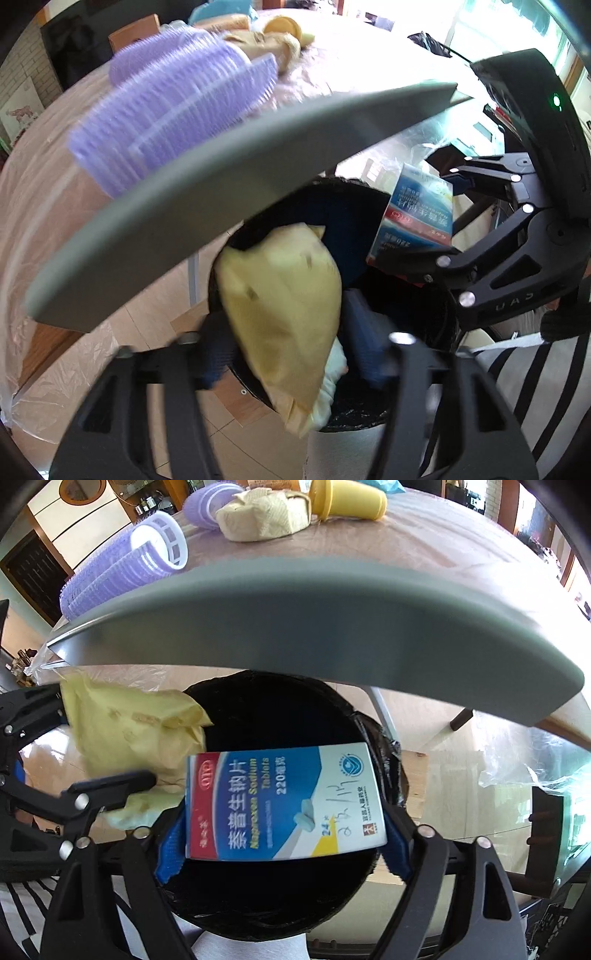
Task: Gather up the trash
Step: 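Open both grippers to drop the paper bag and medicine box into the bin, then grasp the open purple hair roller with the left gripper while the right gripper grasps the yellow cup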
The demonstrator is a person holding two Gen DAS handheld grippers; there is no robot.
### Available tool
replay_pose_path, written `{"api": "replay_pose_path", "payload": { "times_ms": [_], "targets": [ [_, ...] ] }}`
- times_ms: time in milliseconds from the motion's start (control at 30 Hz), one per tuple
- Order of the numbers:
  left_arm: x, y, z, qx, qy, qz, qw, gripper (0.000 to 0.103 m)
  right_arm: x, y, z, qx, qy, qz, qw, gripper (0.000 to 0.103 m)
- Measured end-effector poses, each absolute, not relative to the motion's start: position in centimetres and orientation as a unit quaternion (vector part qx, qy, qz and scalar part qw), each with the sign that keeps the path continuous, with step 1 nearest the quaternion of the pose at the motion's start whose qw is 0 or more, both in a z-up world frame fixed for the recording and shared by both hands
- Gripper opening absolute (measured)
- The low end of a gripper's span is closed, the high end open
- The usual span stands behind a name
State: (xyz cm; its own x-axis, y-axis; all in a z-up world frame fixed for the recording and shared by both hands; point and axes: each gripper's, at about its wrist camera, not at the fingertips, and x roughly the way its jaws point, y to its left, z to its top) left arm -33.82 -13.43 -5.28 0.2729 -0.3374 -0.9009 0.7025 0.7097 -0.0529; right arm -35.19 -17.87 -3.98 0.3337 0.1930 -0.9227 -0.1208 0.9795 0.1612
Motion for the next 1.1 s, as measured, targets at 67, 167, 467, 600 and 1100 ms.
{"api": "replay_pose_path", "payload": {
  "times_ms": [67,167,467,600,1100],
  "targets": [
    [-33.8,-13.2,-4.9,0.17,0.498,-0.34,0.78,0.078,-35.3,-18.0,-3.6,0.033,0.567,0.096,0.818,0.09],
    [-33.9,-13.1,-4.5,0.174,0.495,-0.335,0.783,0.081,-35.7,-18.3,-2.7,0.03,0.564,0.098,0.82,0.091],
    [-34.6,-11.2,-1.1,0.164,0.469,-0.34,0.799,0.081,-38.0,-19.9,4.3,0.038,0.509,0.114,0.853,0.091],
    [-35.3,-10.5,1.9,0.158,0.442,-0.36,0.806,0.09,-37.8,-20.6,8.6,0.022,0.457,0.106,0.883,0.098],
    [-27.6,-11.2,5.5,0.174,0.393,-0.353,0.832,0.098,-26.3,-24.0,7.9,0.057,0.473,0.088,0.875,0.099]
  ]
}}
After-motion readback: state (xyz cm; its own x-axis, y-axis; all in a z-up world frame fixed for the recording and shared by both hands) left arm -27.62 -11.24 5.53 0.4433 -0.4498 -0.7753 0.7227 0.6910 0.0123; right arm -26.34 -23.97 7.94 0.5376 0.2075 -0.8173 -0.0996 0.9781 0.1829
